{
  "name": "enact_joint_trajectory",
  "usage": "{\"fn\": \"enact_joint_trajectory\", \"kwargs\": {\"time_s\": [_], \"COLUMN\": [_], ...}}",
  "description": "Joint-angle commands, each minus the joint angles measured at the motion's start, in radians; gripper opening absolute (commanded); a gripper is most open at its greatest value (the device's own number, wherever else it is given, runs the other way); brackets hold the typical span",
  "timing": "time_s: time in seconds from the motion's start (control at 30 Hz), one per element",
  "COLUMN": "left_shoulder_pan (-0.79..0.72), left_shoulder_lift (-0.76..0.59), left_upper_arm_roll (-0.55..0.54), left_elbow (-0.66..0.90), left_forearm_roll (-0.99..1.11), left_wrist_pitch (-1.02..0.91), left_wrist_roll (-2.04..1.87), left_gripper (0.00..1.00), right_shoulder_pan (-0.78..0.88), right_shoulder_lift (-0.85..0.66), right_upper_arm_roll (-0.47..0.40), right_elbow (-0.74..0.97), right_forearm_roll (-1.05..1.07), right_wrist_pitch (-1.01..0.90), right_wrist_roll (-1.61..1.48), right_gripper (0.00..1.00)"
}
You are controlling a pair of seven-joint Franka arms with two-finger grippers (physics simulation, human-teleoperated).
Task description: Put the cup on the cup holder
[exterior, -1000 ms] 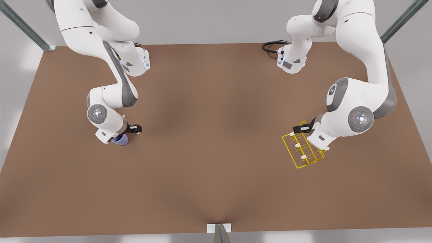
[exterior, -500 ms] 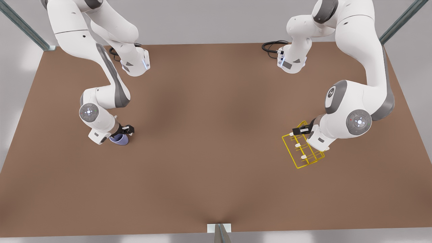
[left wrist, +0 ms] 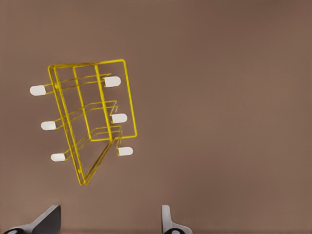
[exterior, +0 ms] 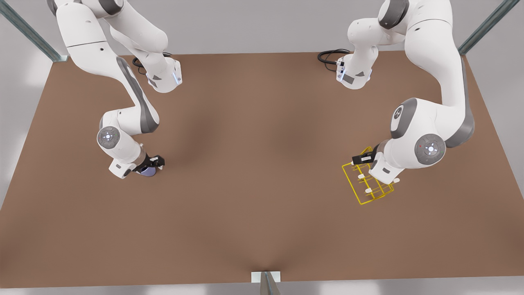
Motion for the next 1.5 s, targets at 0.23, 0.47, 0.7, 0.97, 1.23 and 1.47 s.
{"fn": "enact_joint_trajectory", "kwargs": {"time_s": [0.23, 0.47, 0.7, 0.97, 1.23, 1.47], "left_shoulder_pan": [-0.001, -0.002, -0.002, -0.019, -0.027, -0.030], "left_shoulder_lift": [0.000, -0.001, 0.000, 0.003, 0.008, 0.008], "left_upper_arm_roll": [0.000, 0.000, 0.000, 0.000, 0.001, 0.001], "left_elbow": [-0.001, 0.001, 0.001, -0.001, -0.001, -0.001], "left_forearm_roll": [0.001, 0.001, 0.003, 0.004, 0.006, 0.006], "left_wrist_pitch": [-0.002, -0.018, -0.017, -0.015, -0.017, -0.017], "left_wrist_roll": [-0.047, -0.044, -0.044, -0.047, -0.059, -0.061], "left_gripper": [1.00, 1.00, 1.00, 1.00, 1.00, 1.00], "right_shoulder_pan": [-0.006, -0.009, -0.060, -0.097, -0.180, -0.190], "right_shoulder_lift": [0.028, 0.040, 0.028, 0.025, -0.021, -0.016], "right_upper_arm_roll": [0.000, 0.000, 0.020, 0.056, 0.143, 0.149], "right_elbow": [0.000, 0.000, -0.012, -0.035, -0.128, -0.130], "right_forearm_roll": [-0.003, -0.010, -0.021, -0.032, -0.030, -0.032], "right_wrist_pitch": [0.031, 0.033, 0.030, 0.033, 0.059, 0.062], "right_wrist_roll": [-0.025, -0.025, -0.027, -0.025, -0.024, -0.024], "right_gripper": [1.00, 1.00, 1.00, 1.00, 1.00, 1.00]}}
